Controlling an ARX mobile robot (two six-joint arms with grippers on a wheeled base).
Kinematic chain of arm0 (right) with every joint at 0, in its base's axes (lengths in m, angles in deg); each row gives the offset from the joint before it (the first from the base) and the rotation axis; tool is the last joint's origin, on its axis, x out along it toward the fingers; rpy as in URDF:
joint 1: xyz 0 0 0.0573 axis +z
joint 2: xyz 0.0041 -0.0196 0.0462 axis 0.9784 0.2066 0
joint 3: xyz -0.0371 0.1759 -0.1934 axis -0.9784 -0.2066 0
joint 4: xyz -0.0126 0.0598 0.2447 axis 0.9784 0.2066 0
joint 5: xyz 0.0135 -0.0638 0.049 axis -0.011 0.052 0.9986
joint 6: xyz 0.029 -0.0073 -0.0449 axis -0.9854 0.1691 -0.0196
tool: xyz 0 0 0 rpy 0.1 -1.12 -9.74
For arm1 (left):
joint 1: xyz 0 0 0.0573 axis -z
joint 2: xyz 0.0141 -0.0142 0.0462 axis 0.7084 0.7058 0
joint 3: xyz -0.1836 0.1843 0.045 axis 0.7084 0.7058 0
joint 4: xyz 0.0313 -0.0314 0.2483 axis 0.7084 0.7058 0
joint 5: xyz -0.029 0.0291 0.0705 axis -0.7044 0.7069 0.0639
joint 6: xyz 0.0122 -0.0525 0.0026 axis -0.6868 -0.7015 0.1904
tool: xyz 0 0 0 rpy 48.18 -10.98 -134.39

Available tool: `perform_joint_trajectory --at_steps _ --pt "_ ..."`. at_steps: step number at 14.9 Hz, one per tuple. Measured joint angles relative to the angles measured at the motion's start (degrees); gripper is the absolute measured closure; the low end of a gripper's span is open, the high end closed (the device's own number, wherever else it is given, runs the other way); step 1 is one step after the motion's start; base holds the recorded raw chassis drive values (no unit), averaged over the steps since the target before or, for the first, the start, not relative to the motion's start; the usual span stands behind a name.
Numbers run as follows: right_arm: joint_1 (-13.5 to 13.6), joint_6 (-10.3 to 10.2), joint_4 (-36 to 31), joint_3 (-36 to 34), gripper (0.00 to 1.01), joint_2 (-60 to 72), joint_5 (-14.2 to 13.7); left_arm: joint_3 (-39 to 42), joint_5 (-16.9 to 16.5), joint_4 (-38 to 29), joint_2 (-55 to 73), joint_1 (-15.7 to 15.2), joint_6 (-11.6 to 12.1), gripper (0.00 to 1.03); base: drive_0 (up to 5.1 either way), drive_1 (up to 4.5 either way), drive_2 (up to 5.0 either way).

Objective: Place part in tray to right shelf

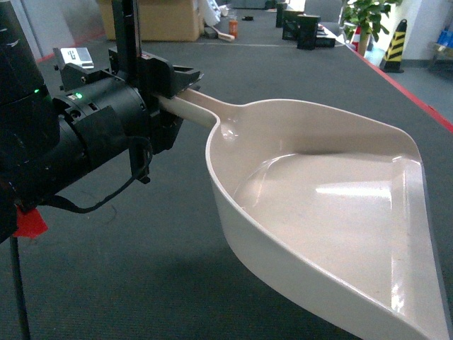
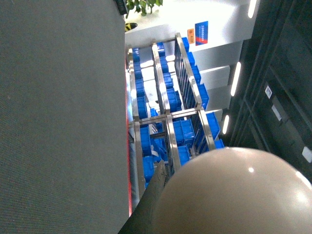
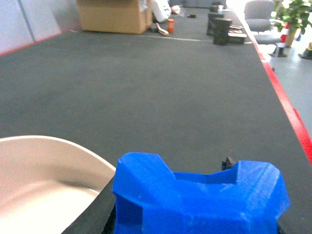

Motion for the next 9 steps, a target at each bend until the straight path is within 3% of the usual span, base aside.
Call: perform_joint_trajectory --at_steps 2,5,7,9 --pt "7.52 -3.61 1.38 1.14 0.55 -2.27 -0.35 0.00 -0.07 0.00 0.00 0.02 0.00 0.91 0.0 0.00 0.0" --pt "17.05 -7.74 0.15 5.38 0.55 4.85 -2.45 0.00 -0.07 0.00 0.00 0.07 0.00 0.91 0.0 0.00 0.0" --pt "21.14 -10.12 2.34 8.76 0.55 10.27 -3.30 0.00 -0.07 0.00 0.00 0.02 0.02 0.91 0.0 0.00 0.0" --pt "22.88 -10.99 3.58 11.54 0.55 14.86 -5.09 0.00 -0.07 0.00 0.00 0.02 0.00 0.91 0.0 0.00 0.0"
